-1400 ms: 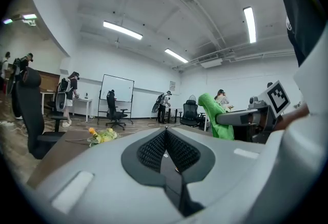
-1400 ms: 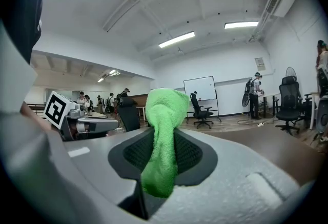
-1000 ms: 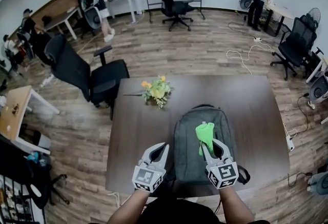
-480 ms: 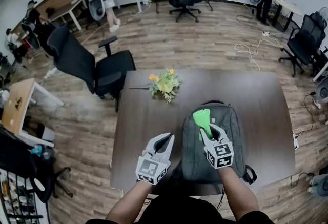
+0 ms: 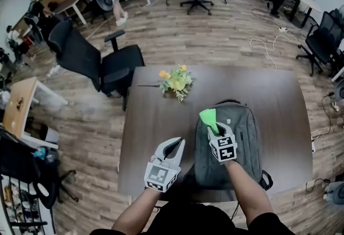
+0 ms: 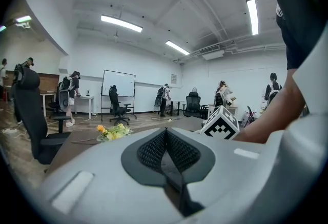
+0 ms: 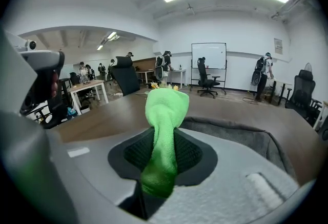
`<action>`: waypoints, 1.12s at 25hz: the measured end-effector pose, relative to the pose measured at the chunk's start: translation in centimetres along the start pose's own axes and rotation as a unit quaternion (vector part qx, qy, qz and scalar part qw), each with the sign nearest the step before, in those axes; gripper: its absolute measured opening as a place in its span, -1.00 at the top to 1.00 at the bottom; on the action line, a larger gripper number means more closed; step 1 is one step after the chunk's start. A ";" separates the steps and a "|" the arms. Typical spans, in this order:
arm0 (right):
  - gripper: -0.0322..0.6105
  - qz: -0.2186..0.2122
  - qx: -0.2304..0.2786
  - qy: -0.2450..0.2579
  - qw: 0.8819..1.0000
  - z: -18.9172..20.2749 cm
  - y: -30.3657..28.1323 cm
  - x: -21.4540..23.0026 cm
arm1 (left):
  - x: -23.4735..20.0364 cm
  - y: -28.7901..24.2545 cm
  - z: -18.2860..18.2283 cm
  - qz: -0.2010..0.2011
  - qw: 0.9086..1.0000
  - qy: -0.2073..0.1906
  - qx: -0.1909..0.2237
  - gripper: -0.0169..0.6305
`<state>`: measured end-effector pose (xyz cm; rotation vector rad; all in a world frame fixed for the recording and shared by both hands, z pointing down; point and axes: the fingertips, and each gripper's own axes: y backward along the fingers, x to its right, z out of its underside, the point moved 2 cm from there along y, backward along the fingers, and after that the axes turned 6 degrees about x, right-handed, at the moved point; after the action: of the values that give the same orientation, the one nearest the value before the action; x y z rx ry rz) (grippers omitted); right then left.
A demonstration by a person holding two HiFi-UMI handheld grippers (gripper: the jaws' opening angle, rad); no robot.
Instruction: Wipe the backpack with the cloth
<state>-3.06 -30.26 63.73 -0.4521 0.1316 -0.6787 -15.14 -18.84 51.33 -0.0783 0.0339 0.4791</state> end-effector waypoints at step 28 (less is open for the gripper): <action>0.57 0.050 -0.061 0.010 0.997 2.5 -3.3 3.6 | -0.8 2.8 2.1 -0.005 0.999 0.021 -0.024 0.90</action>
<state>-1.55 -33.91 67.54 -0.5514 0.2143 -0.5793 -17.10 -16.59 53.29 -0.1345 0.0625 0.4686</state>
